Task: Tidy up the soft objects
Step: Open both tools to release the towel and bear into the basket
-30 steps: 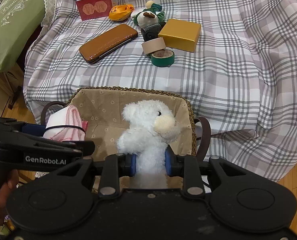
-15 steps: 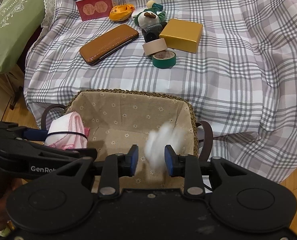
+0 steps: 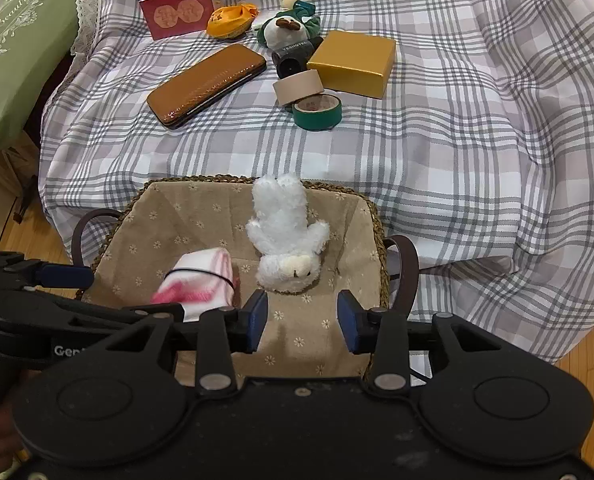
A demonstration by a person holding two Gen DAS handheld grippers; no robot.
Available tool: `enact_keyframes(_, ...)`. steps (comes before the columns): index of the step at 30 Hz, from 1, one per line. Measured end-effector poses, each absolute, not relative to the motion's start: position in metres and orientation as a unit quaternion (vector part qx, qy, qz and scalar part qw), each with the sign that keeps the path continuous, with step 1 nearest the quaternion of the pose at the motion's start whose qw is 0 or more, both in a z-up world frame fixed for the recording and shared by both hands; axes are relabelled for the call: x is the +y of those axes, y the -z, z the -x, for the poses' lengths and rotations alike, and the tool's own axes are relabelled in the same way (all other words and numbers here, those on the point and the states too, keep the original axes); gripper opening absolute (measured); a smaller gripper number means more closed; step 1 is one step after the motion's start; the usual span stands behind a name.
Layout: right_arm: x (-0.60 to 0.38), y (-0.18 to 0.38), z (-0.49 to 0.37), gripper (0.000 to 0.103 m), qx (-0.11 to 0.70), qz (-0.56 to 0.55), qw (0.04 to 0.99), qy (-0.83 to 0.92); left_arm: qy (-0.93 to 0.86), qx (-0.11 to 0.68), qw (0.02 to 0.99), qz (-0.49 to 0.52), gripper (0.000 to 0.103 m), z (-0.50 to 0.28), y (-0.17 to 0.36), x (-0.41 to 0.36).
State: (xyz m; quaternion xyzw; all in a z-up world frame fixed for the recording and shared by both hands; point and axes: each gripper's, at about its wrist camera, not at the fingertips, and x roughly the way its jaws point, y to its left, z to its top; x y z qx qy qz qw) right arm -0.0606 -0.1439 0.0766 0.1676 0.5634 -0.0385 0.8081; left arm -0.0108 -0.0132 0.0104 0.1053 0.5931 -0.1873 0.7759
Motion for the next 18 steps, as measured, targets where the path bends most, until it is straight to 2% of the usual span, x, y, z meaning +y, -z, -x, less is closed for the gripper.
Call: enact_keyframes(18,-0.1467,-0.0698,0.0592,0.044,0.571,-0.176,0.801,0.051,0.182,0.587,0.78,-0.118,0.093,0.0131,-0.0116,-0.0143)
